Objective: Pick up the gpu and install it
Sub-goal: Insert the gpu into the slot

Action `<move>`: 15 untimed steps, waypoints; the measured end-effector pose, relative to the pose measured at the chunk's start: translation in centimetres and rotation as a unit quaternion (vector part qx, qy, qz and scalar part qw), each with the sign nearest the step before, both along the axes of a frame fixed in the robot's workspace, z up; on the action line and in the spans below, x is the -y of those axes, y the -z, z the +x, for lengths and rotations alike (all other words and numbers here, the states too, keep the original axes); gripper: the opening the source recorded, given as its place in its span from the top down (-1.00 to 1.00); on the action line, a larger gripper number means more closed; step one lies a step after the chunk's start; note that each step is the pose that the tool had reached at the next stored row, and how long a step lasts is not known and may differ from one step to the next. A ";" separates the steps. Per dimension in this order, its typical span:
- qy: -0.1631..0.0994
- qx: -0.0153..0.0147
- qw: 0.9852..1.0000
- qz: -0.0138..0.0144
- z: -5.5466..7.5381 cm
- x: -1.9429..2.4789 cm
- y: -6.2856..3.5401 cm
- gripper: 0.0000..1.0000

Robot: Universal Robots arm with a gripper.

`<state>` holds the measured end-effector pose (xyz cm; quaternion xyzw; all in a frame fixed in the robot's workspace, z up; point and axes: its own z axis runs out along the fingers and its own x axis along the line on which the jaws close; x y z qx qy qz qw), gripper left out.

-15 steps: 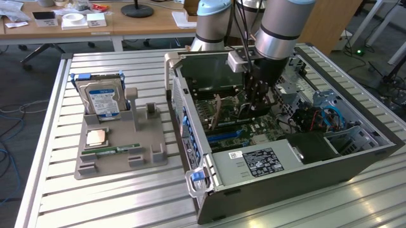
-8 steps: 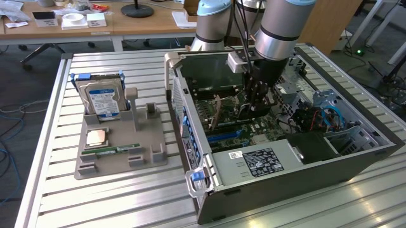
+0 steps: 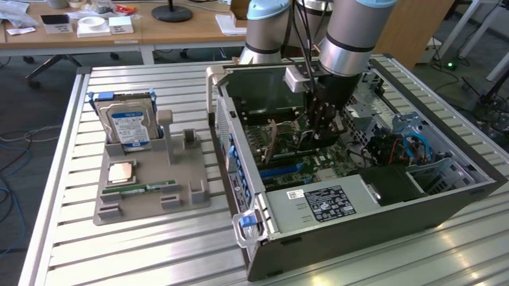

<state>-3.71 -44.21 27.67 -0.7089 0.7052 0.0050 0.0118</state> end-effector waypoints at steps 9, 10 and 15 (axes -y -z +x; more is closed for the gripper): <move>0.000 0.000 1.000 0.000 -0.3 0.00 0.02 0.47; 0.000 0.000 1.000 0.000 -0.4 0.00 0.02 0.47; 0.000 0.000 1.000 0.000 -0.4 0.23 0.07 0.47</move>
